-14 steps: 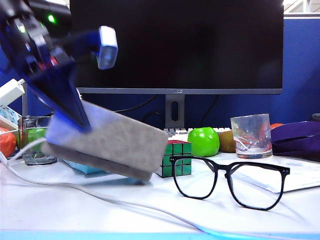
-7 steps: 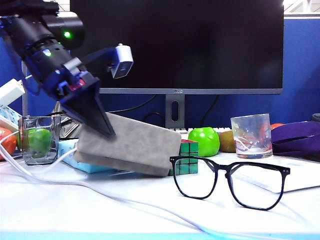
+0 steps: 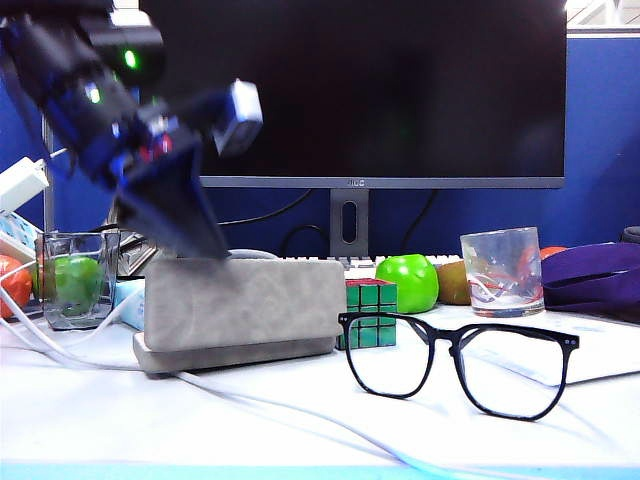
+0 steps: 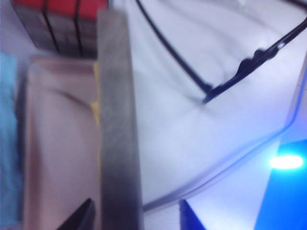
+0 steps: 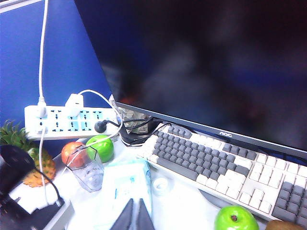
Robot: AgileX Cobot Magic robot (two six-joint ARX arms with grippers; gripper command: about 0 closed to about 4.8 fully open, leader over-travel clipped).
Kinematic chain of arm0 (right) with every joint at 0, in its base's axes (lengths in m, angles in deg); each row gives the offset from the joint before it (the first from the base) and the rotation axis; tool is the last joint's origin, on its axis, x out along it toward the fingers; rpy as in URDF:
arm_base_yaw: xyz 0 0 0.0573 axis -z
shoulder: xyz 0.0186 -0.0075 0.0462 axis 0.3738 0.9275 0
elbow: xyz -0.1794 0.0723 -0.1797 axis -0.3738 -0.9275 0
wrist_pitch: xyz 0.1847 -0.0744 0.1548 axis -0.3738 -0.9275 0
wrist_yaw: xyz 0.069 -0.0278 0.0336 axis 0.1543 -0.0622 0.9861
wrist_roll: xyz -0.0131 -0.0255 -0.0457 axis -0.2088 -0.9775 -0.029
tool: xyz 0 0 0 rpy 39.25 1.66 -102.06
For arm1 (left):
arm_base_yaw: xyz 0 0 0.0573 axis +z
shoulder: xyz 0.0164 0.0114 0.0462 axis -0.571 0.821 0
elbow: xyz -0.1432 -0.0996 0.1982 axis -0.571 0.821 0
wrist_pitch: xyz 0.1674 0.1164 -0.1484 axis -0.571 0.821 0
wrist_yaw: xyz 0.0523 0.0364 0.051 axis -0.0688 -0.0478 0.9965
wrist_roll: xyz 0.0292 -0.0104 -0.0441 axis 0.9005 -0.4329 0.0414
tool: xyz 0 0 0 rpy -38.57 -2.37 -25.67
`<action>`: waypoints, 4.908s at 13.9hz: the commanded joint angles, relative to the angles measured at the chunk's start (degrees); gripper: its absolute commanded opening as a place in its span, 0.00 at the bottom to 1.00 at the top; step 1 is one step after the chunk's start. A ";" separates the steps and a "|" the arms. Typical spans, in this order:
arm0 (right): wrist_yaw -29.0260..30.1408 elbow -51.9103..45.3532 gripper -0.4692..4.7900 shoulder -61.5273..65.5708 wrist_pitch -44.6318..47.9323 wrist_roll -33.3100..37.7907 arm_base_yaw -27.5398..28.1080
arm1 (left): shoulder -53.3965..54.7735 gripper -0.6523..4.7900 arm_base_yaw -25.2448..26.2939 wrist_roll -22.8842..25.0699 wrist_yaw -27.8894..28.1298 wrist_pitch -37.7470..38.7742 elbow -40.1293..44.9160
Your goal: Pick up the glasses, fold the temples of the glasses, place the glasses into the glasses case, and finally close the glasses case.
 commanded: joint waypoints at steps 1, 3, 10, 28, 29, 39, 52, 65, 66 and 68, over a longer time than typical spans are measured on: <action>0.31 0.22 0.08 -0.17 0.72 -0.17 -0.11 | -3.06 0.54 0.13 0.02 0.11 -1.42 -0.92; 0.33 0.22 0.08 -0.17 0.70 -0.17 -0.11 | -4.00 0.52 0.13 0.00 6.71 -2.01 -0.92; 0.31 0.22 0.08 -0.17 0.70 -0.17 -0.11 | -3.93 0.50 0.44 7.89 21.64 11.93 -0.74; 1.03 0.20 0.08 -0.17 0.68 -0.20 -0.11 | 8.35 0.11 1.07 7.74 21.55 8.61 -0.44; 1.01 0.22 0.08 -0.17 0.68 -0.22 -0.11 | 8.13 0.11 1.07 7.74 21.53 9.49 -0.46; 1.18 0.00 0.08 0.52 0.70 -0.20 -0.11 | -2.16 0.11 1.09 6.47 21.62 8.98 -0.92; 1.16 -0.02 0.08 0.52 0.70 -0.20 -0.11 | -6.16 0.11 4.31 -3.67 40.63 -27.91 -0.90; 1.60 -0.02 0.08 0.55 0.68 -0.20 -0.11 | -9.11 0.99 5.25 -8.74 50.58 -39.60 -0.92; 1.60 -0.02 0.08 0.55 0.68 -0.20 -0.11 | -11.30 0.99 5.25 -8.76 46.71 -39.69 -0.92; 1.60 -0.02 0.08 0.55 0.70 -0.20 -0.11 | -12.09 0.98 5.25 -8.81 45.77 -39.01 -0.90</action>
